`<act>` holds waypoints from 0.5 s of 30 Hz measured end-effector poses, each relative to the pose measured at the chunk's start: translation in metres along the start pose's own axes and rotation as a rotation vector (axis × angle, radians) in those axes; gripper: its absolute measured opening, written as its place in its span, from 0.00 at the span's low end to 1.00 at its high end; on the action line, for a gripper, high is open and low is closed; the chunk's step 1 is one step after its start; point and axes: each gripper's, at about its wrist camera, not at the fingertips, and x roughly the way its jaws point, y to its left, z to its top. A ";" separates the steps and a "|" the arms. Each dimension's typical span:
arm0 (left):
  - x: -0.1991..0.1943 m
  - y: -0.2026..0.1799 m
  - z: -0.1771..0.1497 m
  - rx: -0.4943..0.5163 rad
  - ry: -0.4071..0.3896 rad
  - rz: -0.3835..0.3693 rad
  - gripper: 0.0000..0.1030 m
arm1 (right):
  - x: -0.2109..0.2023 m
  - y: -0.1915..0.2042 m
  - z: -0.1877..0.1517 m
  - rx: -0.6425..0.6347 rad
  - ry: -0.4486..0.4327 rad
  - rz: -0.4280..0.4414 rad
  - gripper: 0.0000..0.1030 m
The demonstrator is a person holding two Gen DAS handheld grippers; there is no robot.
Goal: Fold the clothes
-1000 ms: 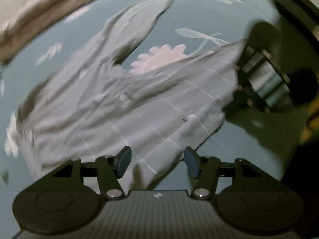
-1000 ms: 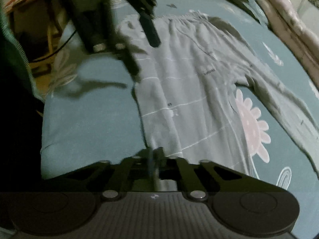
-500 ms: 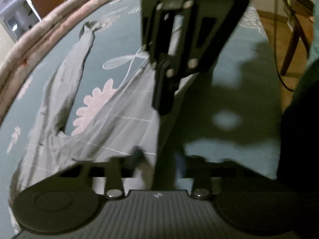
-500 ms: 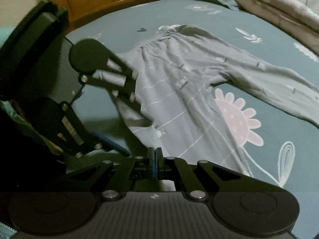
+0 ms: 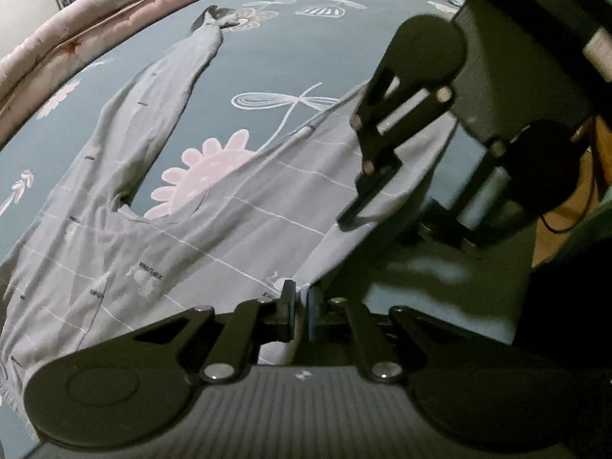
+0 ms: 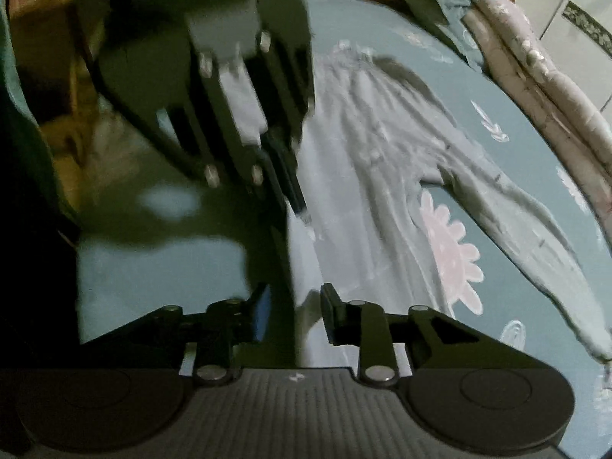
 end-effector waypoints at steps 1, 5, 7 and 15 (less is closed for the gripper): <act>0.000 0.000 -0.001 0.007 0.007 -0.007 0.04 | 0.002 -0.001 -0.002 0.012 0.020 0.003 0.02; -0.003 -0.007 -0.008 0.038 0.045 -0.069 0.04 | -0.005 -0.015 -0.006 0.124 0.017 0.134 0.02; -0.001 -0.011 -0.013 0.041 0.073 -0.108 0.04 | -0.007 -0.020 -0.008 0.170 0.017 0.197 0.02; 0.007 -0.020 -0.032 0.011 0.155 -0.195 0.04 | 0.004 -0.006 -0.015 0.226 0.069 0.351 0.03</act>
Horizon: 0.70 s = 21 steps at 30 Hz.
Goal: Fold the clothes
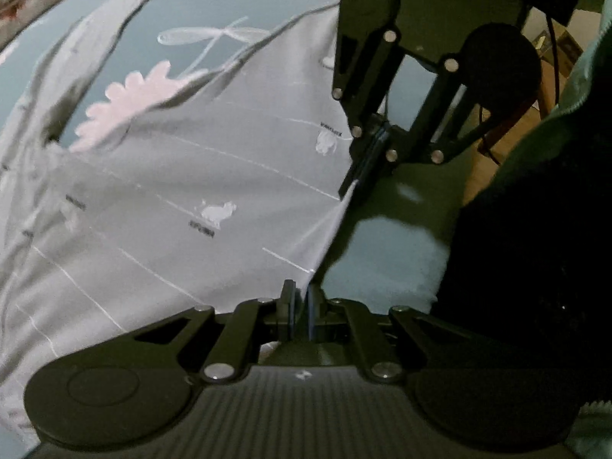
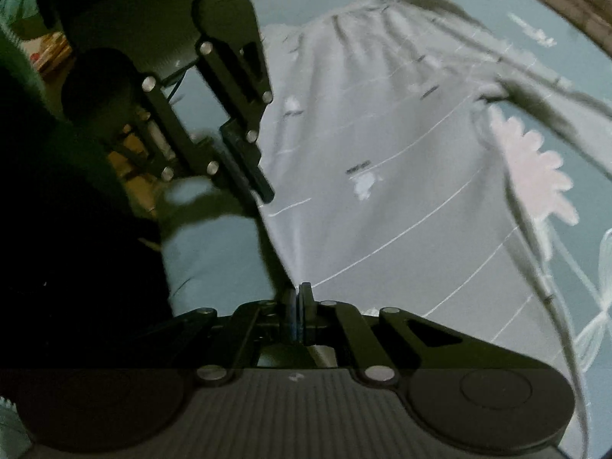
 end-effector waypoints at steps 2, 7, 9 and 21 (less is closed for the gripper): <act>0.000 0.001 -0.003 -0.025 -0.002 -0.010 0.05 | 0.002 0.001 0.000 -0.002 0.008 0.010 0.07; -0.021 0.005 -0.016 -0.107 -0.013 0.014 0.08 | -0.004 -0.002 0.005 0.008 0.003 0.023 0.18; -0.037 0.011 -0.029 -0.148 -0.009 0.071 0.09 | -0.012 -0.002 0.007 0.006 -0.015 0.015 0.18; -0.035 0.025 -0.096 0.327 0.278 0.439 0.14 | -0.019 -0.024 0.033 0.026 -0.105 -0.063 0.22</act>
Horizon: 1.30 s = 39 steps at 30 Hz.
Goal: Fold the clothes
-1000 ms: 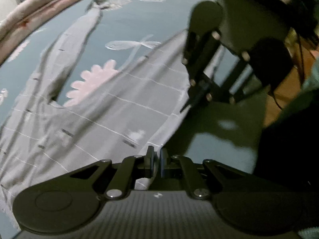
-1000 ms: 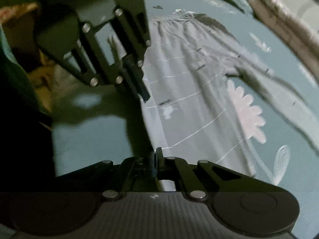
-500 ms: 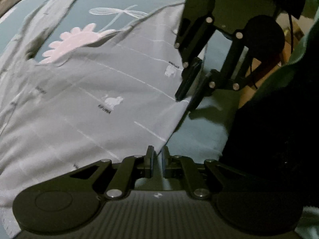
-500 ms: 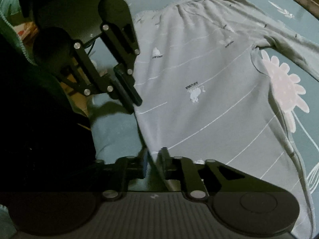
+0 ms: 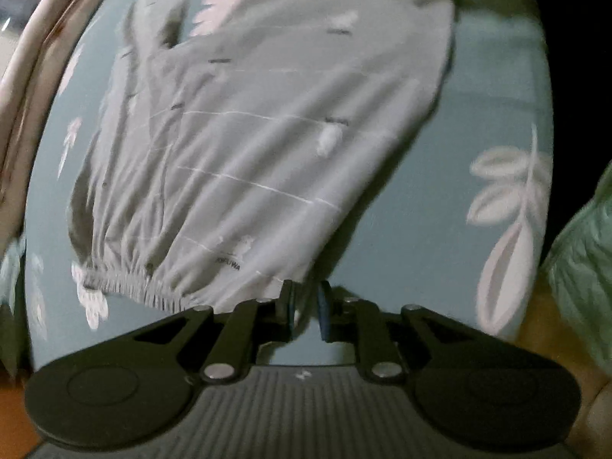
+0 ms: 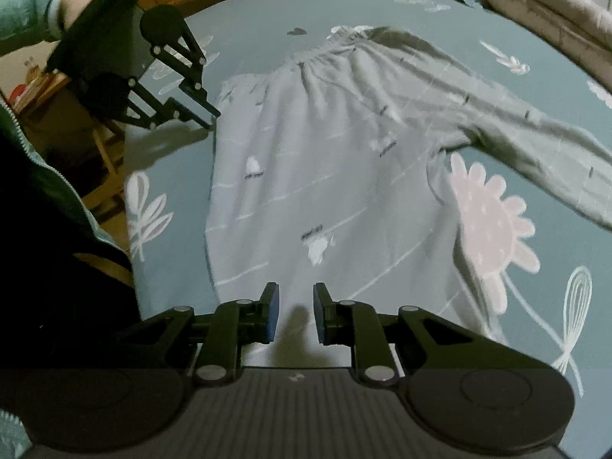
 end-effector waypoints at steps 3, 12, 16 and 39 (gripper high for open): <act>0.002 0.000 -0.006 0.073 -0.040 -0.007 0.19 | 0.002 0.000 0.005 0.000 0.000 -0.010 0.23; 0.005 0.010 -0.020 0.221 -0.020 0.018 0.38 | 0.006 0.004 0.006 0.039 0.011 -0.022 0.23; 0.000 0.007 -0.029 0.296 -0.015 0.034 0.39 | 0.004 0.007 0.010 0.046 0.005 -0.027 0.23; -0.013 0.015 -0.063 0.289 -0.019 -0.029 0.09 | 0.036 0.025 0.043 0.006 0.041 0.047 0.23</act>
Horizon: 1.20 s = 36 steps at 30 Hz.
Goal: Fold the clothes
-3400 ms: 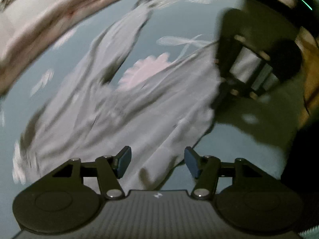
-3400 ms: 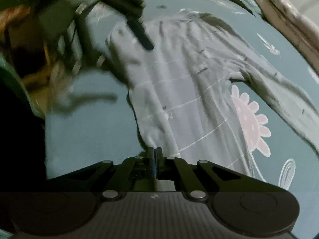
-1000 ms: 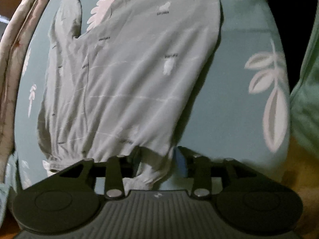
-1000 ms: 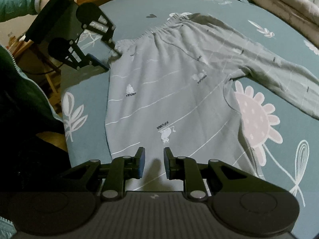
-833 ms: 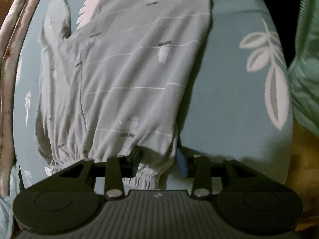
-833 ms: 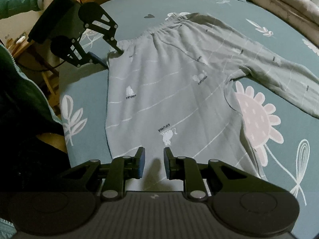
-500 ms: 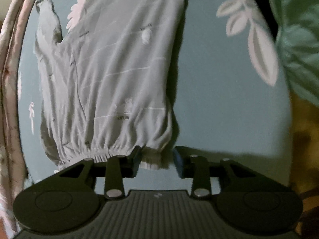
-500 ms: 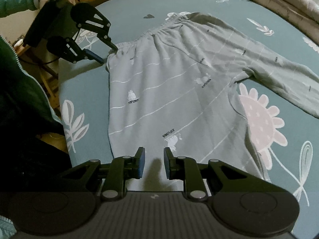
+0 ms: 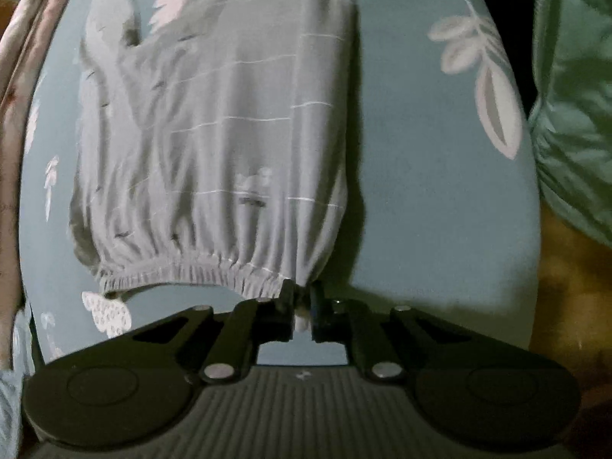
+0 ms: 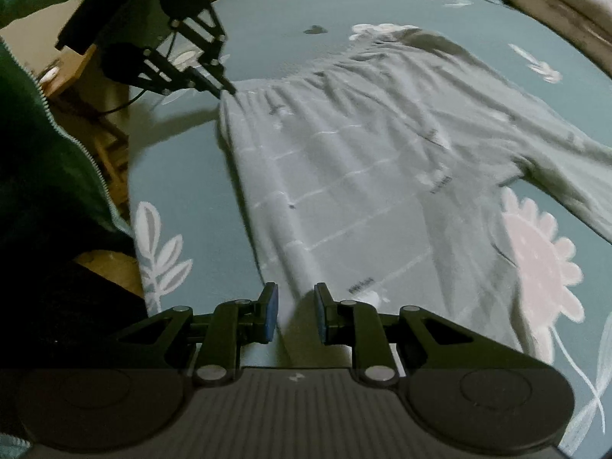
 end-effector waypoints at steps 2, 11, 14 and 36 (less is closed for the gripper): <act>0.001 -0.005 0.002 0.012 -0.001 0.000 0.14 | 0.007 0.005 0.005 -0.028 0.011 0.018 0.23; 0.006 -0.008 0.004 -0.039 0.009 0.047 0.28 | 0.037 0.027 0.023 -0.159 -0.014 0.119 0.23; 0.001 -0.005 0.002 -0.052 0.000 0.059 0.30 | 0.048 0.033 0.029 -0.219 -0.017 0.070 0.23; -0.015 -0.004 0.008 -0.070 0.023 -0.006 0.19 | 0.051 0.033 0.035 -0.138 0.047 0.231 0.08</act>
